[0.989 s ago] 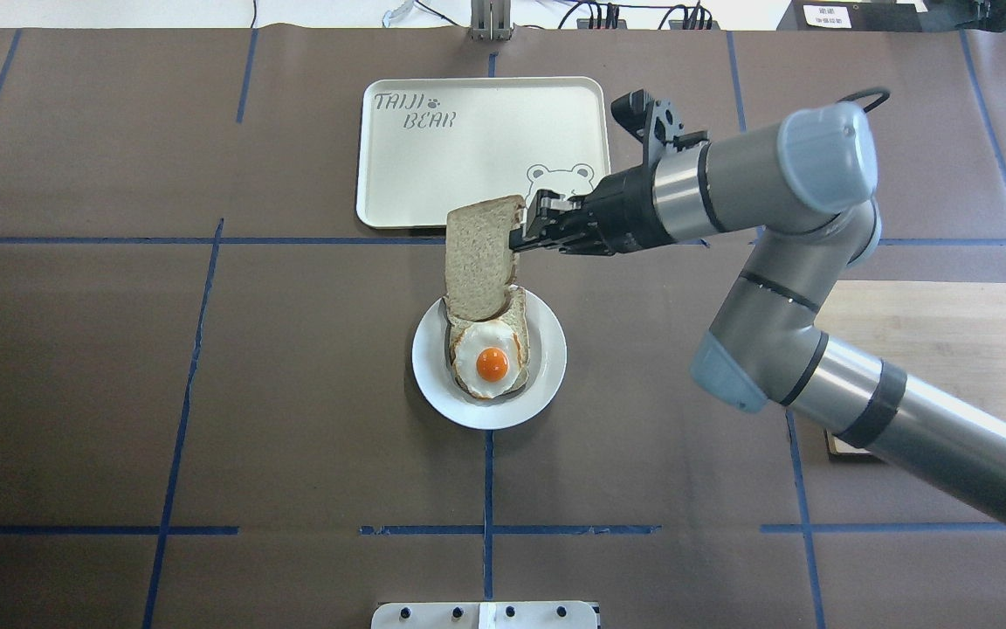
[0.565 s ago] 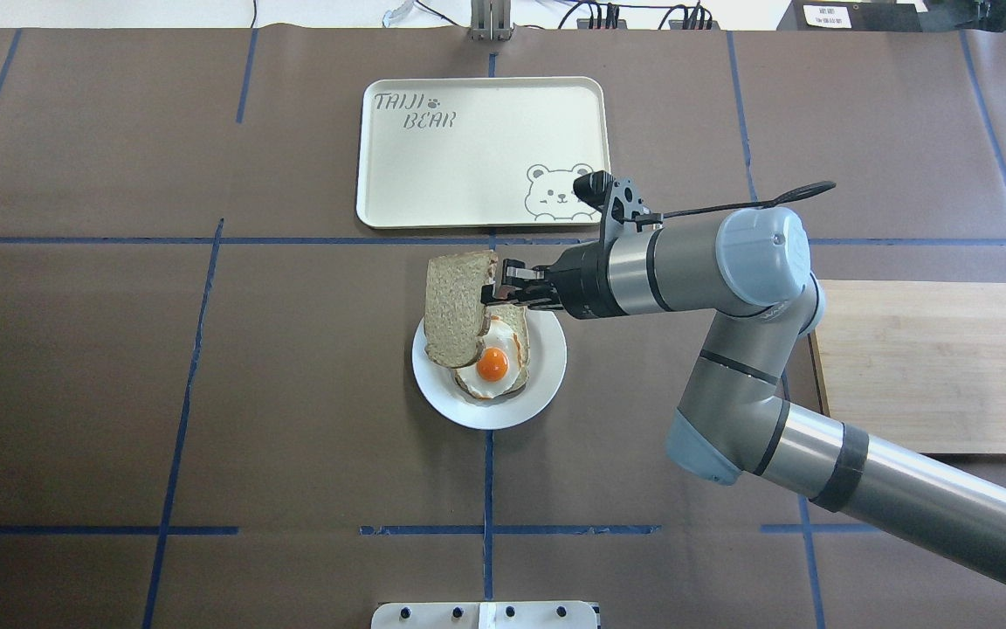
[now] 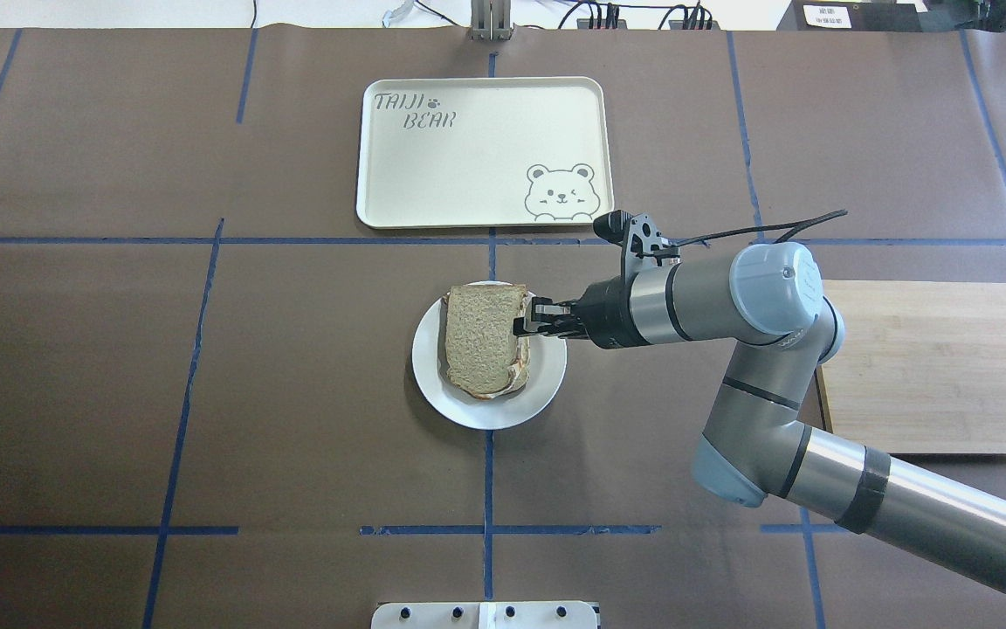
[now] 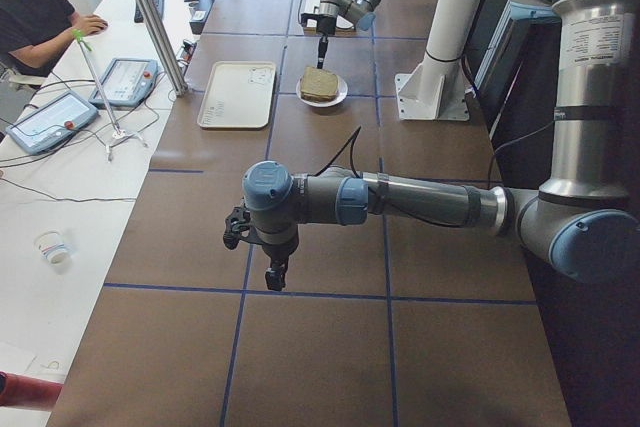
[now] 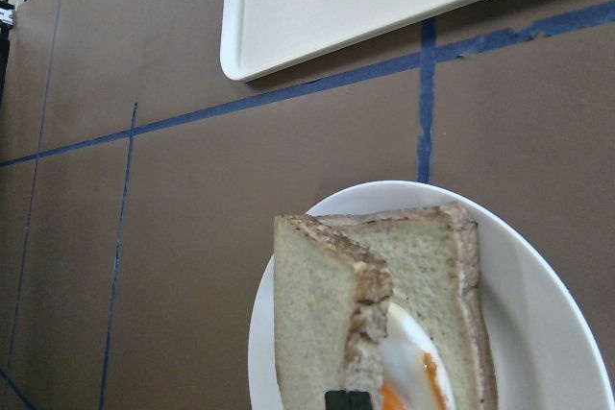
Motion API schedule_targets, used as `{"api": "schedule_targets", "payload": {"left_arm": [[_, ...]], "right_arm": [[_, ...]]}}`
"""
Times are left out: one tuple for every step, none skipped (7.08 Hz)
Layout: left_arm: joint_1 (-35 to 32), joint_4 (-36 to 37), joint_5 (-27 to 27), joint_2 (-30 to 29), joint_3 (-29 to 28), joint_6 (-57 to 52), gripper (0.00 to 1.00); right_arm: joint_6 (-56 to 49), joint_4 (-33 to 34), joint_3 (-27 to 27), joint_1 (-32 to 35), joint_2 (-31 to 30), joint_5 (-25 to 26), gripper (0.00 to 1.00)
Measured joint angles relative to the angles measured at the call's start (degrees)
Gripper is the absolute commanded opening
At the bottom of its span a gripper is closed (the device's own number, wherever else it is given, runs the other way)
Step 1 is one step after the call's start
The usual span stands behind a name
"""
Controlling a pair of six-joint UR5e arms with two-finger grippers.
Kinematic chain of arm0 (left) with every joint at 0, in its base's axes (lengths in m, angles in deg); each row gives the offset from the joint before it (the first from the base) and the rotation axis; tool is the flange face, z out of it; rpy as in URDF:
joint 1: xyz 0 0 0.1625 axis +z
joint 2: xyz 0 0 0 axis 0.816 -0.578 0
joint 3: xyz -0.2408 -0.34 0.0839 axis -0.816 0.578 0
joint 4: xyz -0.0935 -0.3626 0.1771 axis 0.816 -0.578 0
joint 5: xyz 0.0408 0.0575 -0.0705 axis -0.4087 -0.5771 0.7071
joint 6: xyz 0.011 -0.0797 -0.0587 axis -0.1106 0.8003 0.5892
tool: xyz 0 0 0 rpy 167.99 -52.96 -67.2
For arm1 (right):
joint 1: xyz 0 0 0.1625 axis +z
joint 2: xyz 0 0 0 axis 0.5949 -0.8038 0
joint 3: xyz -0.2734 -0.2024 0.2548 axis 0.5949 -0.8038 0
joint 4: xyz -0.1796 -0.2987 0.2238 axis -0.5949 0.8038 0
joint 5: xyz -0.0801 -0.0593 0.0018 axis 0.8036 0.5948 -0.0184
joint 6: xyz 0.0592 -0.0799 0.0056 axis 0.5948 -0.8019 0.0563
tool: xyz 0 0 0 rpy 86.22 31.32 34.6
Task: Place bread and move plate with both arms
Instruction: 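Lower the bread onto the egg toast and open the right gripper, then withdraw the right arm away from the plate while the left arm moves in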
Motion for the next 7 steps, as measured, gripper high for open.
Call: {"api": "schedule_targets", "payload": {"left_arm": [[0.00,0.00,0.00,-0.05,0.03,0.02,1.00],[0.00,0.00,0.00,-0.09,0.05,0.06,1.00],[0.00,0.00,0.00,-0.13,0.06,0.08,1.00],[0.00,0.00,0.00,-0.17,0.06,0.08,1.00],[0.00,-0.02,0.05,-0.19,0.10,0.09,1.00],[0.02,-0.08,0.84,-0.23,0.18,0.09,1.00],[0.09,-0.30,2.74,-0.39,0.58,1.02,1.00]], "right_arm": [[-0.20,0.07,-0.41,0.00,-0.23,0.14,0.25],[-0.23,0.10,-1.07,0.00,-0.31,0.25,0.78],[-0.15,0.13,-1.49,0.02,-0.32,0.31,0.99],[0.13,0.20,-1.69,0.09,-0.24,0.41,0.99],[0.41,0.35,-1.75,0.53,-0.08,0.48,0.99],[0.52,0.77,-1.69,1.79,0.05,0.29,0.99],[0.45,2.49,-1.41,4.32,0.13,-1.02,0.99]]}}
